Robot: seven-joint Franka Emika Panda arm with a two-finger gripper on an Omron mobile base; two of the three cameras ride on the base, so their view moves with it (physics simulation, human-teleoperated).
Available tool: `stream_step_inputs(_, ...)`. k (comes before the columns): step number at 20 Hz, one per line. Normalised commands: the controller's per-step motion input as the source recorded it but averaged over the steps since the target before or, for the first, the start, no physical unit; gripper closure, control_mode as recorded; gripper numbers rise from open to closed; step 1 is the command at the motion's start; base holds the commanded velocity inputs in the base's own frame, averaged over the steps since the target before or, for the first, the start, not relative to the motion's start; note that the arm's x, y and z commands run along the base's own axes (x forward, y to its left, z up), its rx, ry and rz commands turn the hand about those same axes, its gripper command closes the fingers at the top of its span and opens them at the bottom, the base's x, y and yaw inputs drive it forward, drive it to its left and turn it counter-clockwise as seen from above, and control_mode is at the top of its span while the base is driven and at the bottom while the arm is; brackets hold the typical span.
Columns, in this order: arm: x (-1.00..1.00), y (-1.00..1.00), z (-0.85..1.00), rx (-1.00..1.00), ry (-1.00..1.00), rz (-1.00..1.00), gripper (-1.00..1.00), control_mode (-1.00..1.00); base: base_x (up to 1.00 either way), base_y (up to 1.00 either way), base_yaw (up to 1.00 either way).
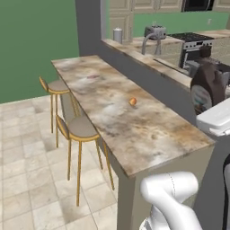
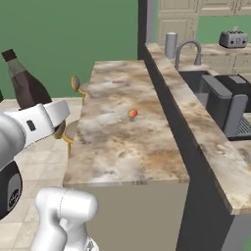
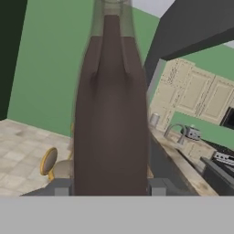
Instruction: Move the syrup bottle and shaker from the cabinet to the dining counter.
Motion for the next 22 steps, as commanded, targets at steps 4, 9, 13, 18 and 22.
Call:
stream_step_inputs(4,0.00,0.00,0.00,0.00,0.00,0.00,1.00,1.00,0.00,0.38,0.00)
stream_step_inputs(9,0.00,0.00,0.00,0.00,0.00,0.00,1.00,1.00,0.30,0.04,-0.01)
stream_step_inputs(13,0.00,0.00,0.00,0.00,0.00,0.00,1.00,1.00,0.43,0.00,-0.02)
stream_step_inputs(18,0.00,0.00,0.00,0.00,0.00,0.00,1.00,1.00,0.05,0.00,0.00)
stream_step_inputs(22,0.00,0.00,0.00,0.00,0.00,0.00,1.00,1.00,0.00,0.00,0.00)
